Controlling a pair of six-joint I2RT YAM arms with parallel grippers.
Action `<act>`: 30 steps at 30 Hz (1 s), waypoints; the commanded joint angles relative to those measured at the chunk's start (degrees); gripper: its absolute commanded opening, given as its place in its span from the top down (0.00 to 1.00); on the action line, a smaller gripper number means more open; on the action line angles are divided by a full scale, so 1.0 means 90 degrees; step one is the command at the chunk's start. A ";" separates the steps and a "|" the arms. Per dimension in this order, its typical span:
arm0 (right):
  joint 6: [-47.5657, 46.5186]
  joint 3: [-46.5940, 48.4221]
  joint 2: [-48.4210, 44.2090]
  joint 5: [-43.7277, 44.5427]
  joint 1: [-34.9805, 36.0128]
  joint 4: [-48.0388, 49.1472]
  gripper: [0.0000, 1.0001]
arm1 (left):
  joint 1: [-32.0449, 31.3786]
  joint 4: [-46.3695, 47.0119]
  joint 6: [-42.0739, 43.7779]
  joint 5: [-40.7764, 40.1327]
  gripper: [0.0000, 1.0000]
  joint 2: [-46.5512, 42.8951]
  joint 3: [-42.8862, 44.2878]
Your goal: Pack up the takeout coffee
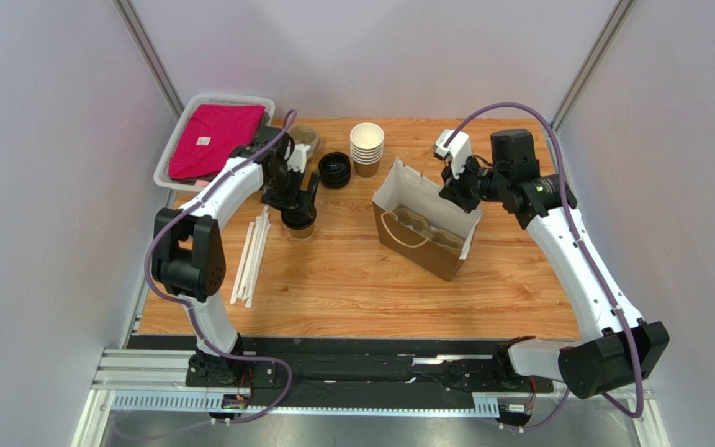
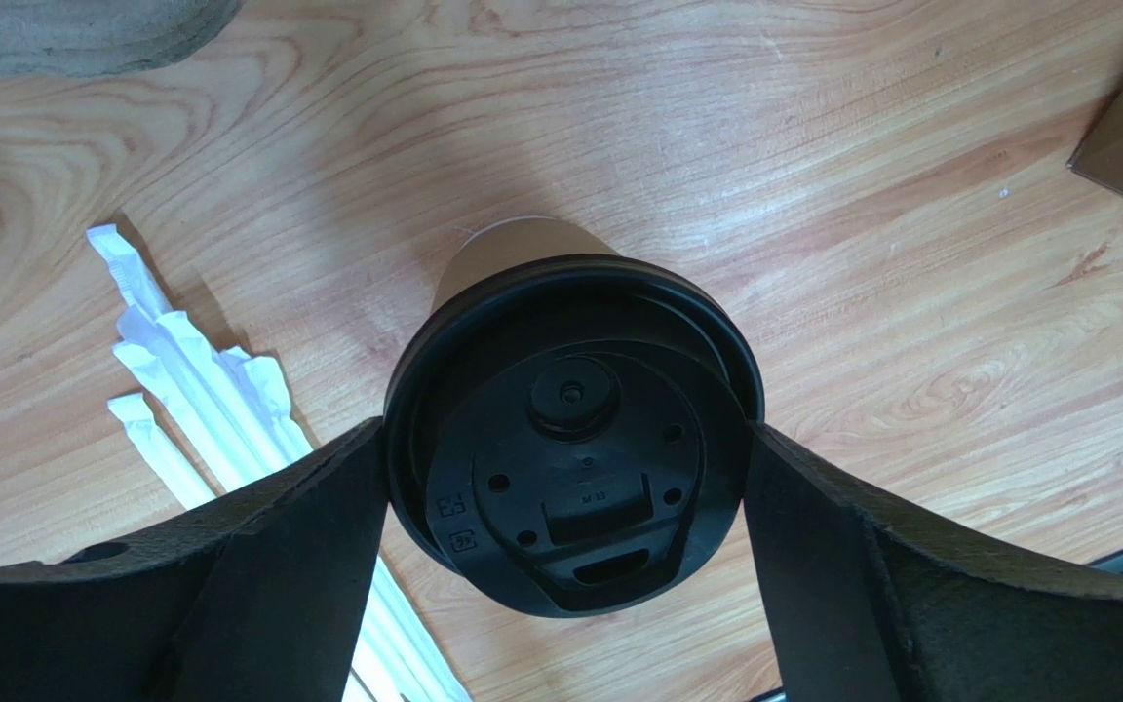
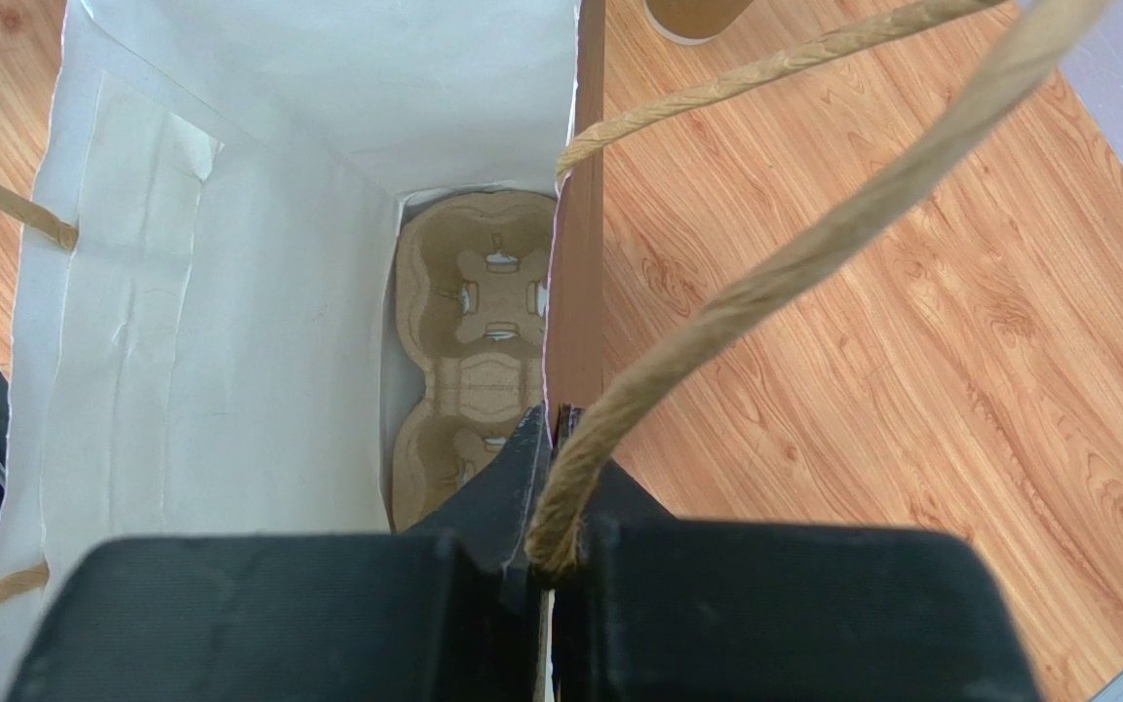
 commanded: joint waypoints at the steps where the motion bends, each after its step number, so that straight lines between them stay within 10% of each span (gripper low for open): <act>1: 0.0004 0.0162 -0.0137 -0.0017 0.0038 0.0047 1.00 | 0.0005 0.0120 -0.0056 0.0035 0.14 0.0026 -0.0032; 14: 0.0287 0.0298 -0.0156 -0.0261 0.0096 0.0125 1.00 | -0.0111 -0.0465 0.0695 0.1088 0.57 -0.1399 0.1177; 22: 0.0911 0.0211 -0.0263 -0.0261 0.0389 0.0300 1.00 | -0.1419 -0.0720 0.2208 0.2095 0.60 -0.2112 0.3062; 30: 0.1848 0.0094 -0.0420 0.0285 0.0799 0.0798 1.00 | -0.2826 -0.0116 0.2396 0.1912 0.62 -0.2415 0.2539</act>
